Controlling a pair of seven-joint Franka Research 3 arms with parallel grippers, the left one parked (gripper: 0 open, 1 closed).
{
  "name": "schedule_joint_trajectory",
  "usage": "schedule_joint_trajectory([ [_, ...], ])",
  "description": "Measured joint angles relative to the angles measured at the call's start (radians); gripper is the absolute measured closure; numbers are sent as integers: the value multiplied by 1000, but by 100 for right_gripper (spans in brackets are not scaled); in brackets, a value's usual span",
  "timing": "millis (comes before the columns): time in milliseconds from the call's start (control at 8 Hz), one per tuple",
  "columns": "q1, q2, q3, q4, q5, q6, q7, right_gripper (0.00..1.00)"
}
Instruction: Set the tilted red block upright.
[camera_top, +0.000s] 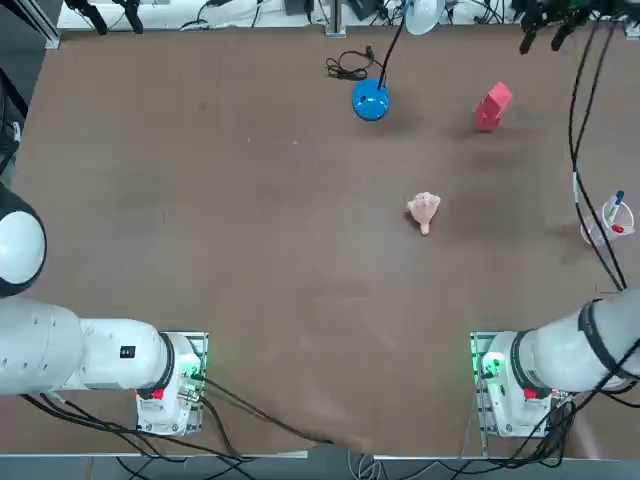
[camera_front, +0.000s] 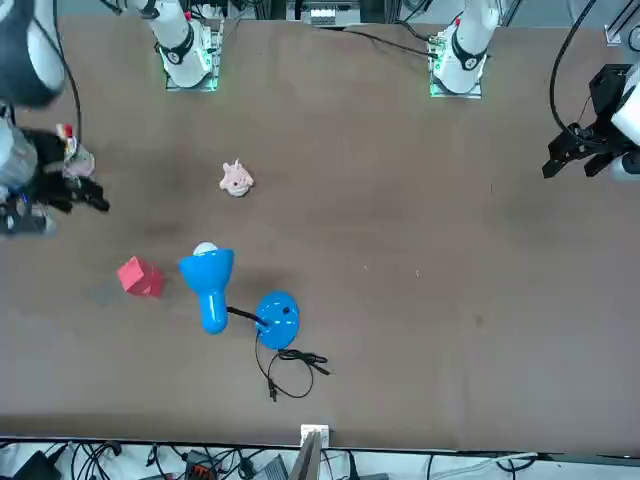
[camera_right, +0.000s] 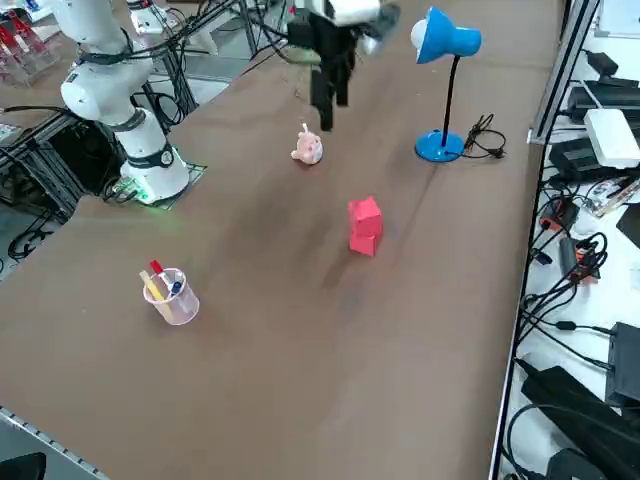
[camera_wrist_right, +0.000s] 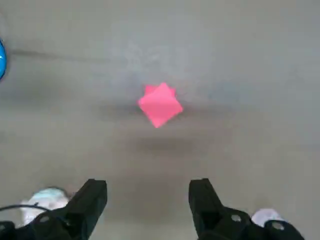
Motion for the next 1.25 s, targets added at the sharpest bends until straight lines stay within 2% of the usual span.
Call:
schedule_joint_trajectory([
  [375,-8,73,0,15,0,51,-224,0],
  [750,-16,148,0,14,1,190,-506,2],
  [1000,-40,208,0,13,38,237,-597,3],
  [1250,-33,236,7,14,62,248,-618,2],
])
